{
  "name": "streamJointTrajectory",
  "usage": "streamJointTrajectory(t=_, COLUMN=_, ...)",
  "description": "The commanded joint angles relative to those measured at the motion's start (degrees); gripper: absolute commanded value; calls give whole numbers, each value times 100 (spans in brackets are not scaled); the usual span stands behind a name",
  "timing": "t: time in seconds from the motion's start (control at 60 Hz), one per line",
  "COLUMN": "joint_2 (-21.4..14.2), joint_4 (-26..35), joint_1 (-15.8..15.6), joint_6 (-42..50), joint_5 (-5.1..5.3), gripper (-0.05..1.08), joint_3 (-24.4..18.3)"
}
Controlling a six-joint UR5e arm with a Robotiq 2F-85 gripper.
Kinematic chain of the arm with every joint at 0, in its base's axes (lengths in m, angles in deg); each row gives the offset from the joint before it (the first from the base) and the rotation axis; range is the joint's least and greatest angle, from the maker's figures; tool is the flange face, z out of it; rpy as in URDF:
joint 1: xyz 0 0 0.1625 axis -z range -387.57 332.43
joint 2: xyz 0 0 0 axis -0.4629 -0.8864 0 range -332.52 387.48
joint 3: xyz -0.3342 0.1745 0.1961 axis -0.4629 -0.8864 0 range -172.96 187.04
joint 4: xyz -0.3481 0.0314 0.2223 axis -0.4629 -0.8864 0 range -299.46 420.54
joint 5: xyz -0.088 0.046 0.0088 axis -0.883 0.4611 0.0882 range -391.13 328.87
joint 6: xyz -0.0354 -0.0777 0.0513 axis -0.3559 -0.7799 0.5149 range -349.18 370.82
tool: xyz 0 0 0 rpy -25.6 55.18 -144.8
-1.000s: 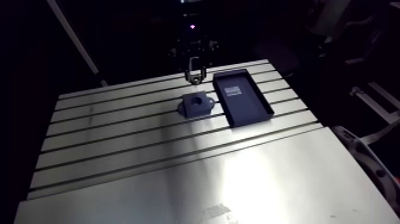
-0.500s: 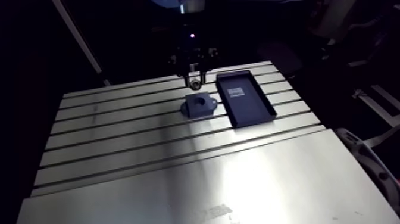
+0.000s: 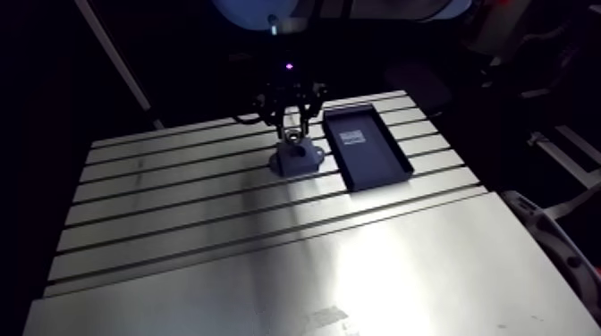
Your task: Pick up the bearing and press it into the housing until flush.
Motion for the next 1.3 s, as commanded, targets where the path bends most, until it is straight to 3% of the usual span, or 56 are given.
streamJointTrajectory(t=0.017, joint_2=13, joint_4=-10, joint_1=5, joint_6=-3, joint_5=-1, gripper=64, joint_3=64)
streamJointTrajectory(t=1.3, joint_2=-4, joint_4=-300, joint_1=102, joint_6=-171, joint_5=34, gripper=65, joint_3=285)
